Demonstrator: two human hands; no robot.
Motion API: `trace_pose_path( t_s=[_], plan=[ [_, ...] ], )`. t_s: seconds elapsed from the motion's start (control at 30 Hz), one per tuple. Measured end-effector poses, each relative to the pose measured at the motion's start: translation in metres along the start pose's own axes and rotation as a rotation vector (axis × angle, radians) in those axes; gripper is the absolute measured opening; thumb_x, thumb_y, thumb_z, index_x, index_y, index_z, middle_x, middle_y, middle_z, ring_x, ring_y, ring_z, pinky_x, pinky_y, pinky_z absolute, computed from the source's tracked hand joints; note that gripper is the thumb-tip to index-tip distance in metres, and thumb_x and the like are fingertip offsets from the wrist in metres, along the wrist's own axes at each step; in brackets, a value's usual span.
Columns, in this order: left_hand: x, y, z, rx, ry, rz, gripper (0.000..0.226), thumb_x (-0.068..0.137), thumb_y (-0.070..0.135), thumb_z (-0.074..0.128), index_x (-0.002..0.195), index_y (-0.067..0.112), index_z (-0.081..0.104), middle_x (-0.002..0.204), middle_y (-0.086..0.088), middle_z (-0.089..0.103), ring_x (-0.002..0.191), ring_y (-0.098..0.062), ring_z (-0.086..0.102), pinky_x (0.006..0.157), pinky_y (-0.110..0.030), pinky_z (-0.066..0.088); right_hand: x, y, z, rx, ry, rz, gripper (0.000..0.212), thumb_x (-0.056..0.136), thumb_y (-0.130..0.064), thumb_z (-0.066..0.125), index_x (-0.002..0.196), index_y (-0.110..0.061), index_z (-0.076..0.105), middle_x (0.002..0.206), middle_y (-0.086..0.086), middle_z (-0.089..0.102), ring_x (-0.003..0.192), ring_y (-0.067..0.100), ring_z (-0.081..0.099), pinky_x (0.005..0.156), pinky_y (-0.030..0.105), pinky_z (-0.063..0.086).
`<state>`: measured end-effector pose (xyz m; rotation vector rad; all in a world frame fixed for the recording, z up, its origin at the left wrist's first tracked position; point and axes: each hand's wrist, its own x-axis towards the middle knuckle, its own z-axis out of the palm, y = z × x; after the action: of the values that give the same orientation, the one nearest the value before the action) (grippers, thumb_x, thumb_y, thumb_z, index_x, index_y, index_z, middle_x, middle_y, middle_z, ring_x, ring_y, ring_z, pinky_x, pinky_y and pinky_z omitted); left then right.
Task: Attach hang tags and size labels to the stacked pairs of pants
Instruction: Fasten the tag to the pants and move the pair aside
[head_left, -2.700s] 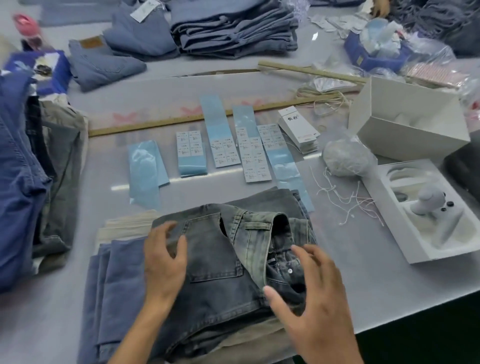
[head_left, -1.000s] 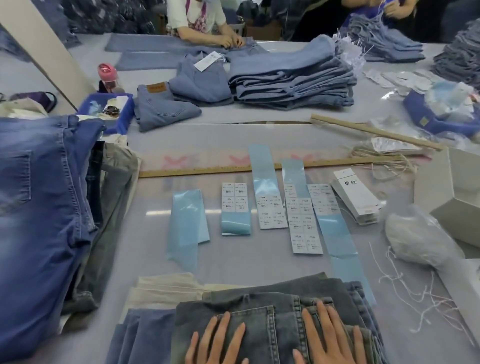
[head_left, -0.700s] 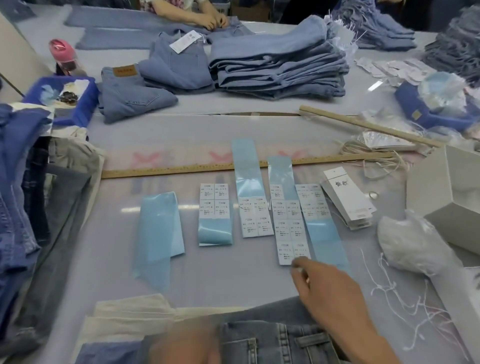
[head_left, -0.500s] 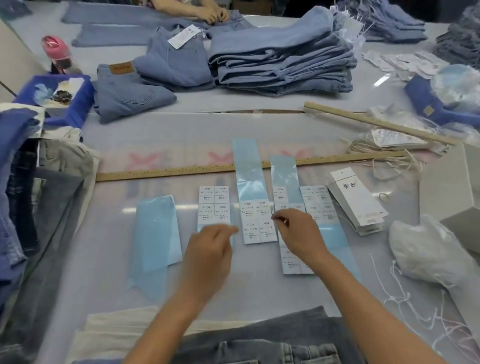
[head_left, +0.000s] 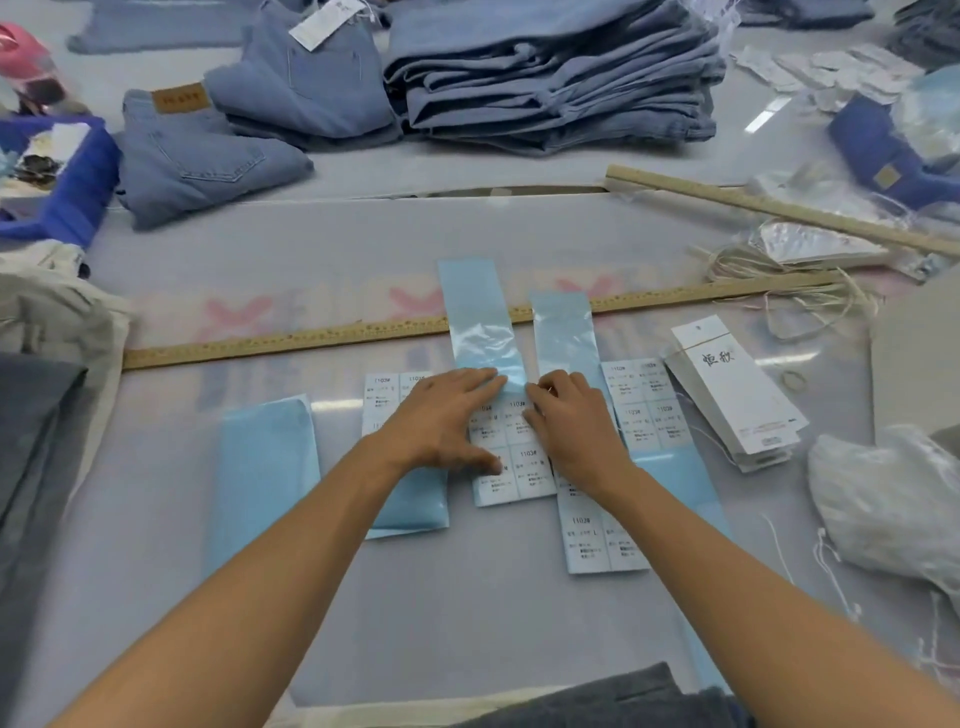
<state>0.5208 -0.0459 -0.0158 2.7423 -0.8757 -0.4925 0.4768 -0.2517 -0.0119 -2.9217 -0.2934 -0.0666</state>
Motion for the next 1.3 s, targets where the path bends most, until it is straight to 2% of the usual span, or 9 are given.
trace_pose_path(
  t_s=[0.13,0.27,0.47,0.7,0.83,0.9,1.0,1.17,1.3],
  plan=[
    [-0.003,0.001,-0.001,0.016,0.034,0.005,0.114,0.072,0.078,0.069,0.161,0.039,0.009,0.17,0.01,0.012,0.155,-0.016,0.011,0.123,-0.042,0.012,-0.007,-0.004,0.003,0.012,0.137,-0.029,0.027,0.093,-0.012,0.068,0.119,-0.002,0.069,0.108,0.016,0.067,0.097,0.036,0.06,0.078,0.046,0.049],
    [-0.002,0.003,-0.004,0.062,0.004,0.007,0.111,0.073,0.081,0.066,0.159,0.047,0.005,0.17,0.01,0.01,0.155,-0.016,0.01,0.122,-0.043,0.012,-0.008,-0.007,0.005,-0.043,0.211,-0.073,0.027,0.087,-0.003,0.074,0.114,0.0,0.07,0.103,0.017,0.069,0.091,0.034,0.063,0.073,0.044,0.052],
    [0.001,0.002,-0.006,0.06,-0.08,-0.019,0.116,0.07,0.082,0.068,0.16,0.044,0.006,0.171,0.009,-0.003,0.156,-0.018,-0.001,0.125,-0.043,0.003,-0.014,-0.006,0.012,-0.125,0.225,-0.088,0.024,0.086,0.0,0.072,0.11,-0.003,0.069,0.102,0.014,0.068,0.088,0.033,0.06,0.07,0.042,0.051],
    [0.001,0.002,-0.007,0.044,-0.08,-0.025,0.117,0.069,0.081,0.069,0.16,0.044,0.006,0.171,0.009,-0.003,0.156,-0.017,-0.002,0.124,-0.042,0.003,-0.009,-0.009,0.009,-0.017,0.216,-0.028,0.008,0.09,-0.006,0.07,0.098,-0.007,0.07,0.096,0.01,0.067,0.086,0.03,0.059,0.07,0.041,0.048],
    [0.002,-0.001,-0.006,0.03,-0.083,-0.025,0.118,0.067,0.082,0.07,0.16,0.045,0.007,0.171,0.01,-0.004,0.156,-0.017,-0.002,0.124,-0.042,0.002,0.002,-0.014,0.002,0.205,0.132,0.122,0.008,0.095,-0.014,0.066,0.1,-0.01,0.071,0.1,0.005,0.067,0.096,0.026,0.057,0.084,0.043,0.047],
    [0.002,-0.002,-0.004,0.019,-0.077,-0.024,0.118,0.066,0.083,0.07,0.159,0.046,0.007,0.17,0.011,-0.004,0.156,-0.016,-0.002,0.125,-0.044,0.002,0.004,-0.015,-0.005,0.358,0.122,0.185,0.004,0.094,-0.014,0.067,0.097,-0.014,0.07,0.098,0.0,0.065,0.095,0.019,0.057,0.086,0.034,0.047],
    [0.002,-0.003,-0.003,0.004,-0.083,-0.027,0.118,0.066,0.084,0.069,0.159,0.047,0.007,0.17,0.013,-0.004,0.156,-0.015,-0.002,0.125,-0.045,-0.001,-0.01,-0.015,-0.022,0.655,0.159,0.313,0.009,0.091,-0.013,0.071,0.088,-0.02,0.067,0.092,-0.007,0.065,0.087,0.006,0.06,0.078,0.018,0.044],
    [0.001,0.004,-0.008,0.014,-0.098,-0.034,0.119,0.068,0.079,0.072,0.161,0.043,0.007,0.171,0.009,-0.003,0.157,-0.016,-0.002,0.125,-0.046,-0.005,-0.067,-0.003,-0.076,1.205,0.433,0.619,0.007,0.094,-0.013,0.071,0.093,-0.019,0.071,0.089,-0.004,0.072,0.085,0.009,0.065,0.077,0.023,0.053],
    [-0.007,0.028,-0.02,0.121,-0.068,-0.014,0.113,0.077,0.063,0.076,0.162,0.033,0.009,0.171,0.0,-0.002,0.157,-0.02,-0.004,0.124,-0.044,-0.01,-0.141,0.011,-0.136,1.439,0.631,0.701,0.006,0.091,-0.016,0.07,0.09,-0.022,0.07,0.093,0.0,0.072,0.088,0.011,0.067,0.079,0.019,0.057]
  ],
)
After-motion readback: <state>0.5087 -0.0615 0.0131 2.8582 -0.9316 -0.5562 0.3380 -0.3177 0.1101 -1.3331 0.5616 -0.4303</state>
